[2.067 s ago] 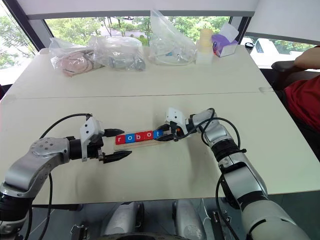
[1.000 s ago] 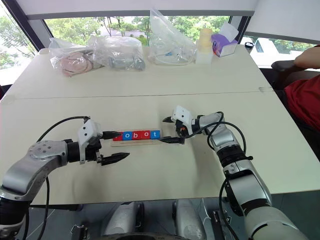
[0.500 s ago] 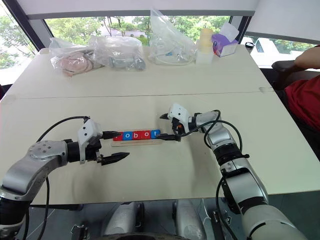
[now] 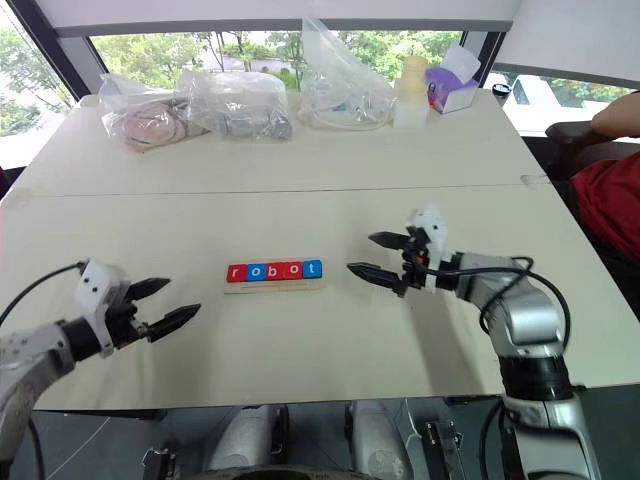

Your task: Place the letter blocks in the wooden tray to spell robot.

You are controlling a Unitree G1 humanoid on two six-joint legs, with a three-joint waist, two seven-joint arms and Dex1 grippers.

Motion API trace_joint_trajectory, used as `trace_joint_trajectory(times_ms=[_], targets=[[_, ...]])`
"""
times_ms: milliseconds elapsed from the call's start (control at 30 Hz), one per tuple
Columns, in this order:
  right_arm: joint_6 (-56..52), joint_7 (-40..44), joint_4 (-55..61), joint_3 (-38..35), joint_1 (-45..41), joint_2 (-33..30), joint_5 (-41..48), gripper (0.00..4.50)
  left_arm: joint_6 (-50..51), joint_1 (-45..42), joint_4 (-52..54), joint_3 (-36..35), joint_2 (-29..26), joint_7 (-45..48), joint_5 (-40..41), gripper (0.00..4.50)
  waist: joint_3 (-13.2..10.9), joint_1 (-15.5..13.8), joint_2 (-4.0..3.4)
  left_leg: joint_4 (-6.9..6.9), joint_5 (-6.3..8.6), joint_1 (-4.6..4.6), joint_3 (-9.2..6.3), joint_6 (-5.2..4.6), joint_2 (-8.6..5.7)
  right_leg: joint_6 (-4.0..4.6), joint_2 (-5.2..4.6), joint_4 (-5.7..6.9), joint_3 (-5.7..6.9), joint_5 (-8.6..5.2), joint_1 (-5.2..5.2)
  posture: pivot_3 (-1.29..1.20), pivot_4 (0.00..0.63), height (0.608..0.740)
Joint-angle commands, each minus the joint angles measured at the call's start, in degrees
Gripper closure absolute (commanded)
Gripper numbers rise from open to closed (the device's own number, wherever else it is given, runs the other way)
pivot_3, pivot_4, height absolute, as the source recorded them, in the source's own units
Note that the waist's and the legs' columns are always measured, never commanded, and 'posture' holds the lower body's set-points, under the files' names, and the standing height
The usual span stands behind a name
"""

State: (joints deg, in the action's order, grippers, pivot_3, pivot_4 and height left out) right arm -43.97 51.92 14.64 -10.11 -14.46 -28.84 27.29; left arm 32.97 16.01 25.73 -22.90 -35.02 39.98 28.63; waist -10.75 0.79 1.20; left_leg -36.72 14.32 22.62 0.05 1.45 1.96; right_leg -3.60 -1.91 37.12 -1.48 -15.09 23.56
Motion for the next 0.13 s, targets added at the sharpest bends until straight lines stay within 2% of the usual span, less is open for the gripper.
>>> trace_joint_trajectory(times_ms=[33,133], targets=[[-4.73,-5.93,9.38,-3.59,5.28,0.47,4.27,0.06,1.44,1.90,6.66,-4.33,2.98,-4.20,4.65,0.00,-0.01,-0.12,0.02,0.00,0.00,0.01,0.00,0.01,0.00,0.00,0.00,-0.02,0.00,0.00,0.00,0.00,0.150,0.740],[-5.53,-6.38,14.03,-1.91,10.20,-1.85,4.66,0.06,2.60,3.54,7.71,-5.25,2.70,-3.87,6.29,0.00,-0.01,-0.10,0.01,-0.01,0.01,0.05,0.01,0.02,-0.01,0.01,-0.05,-0.07,0.03,-0.02,0.02,0.00,0.150,0.740]])
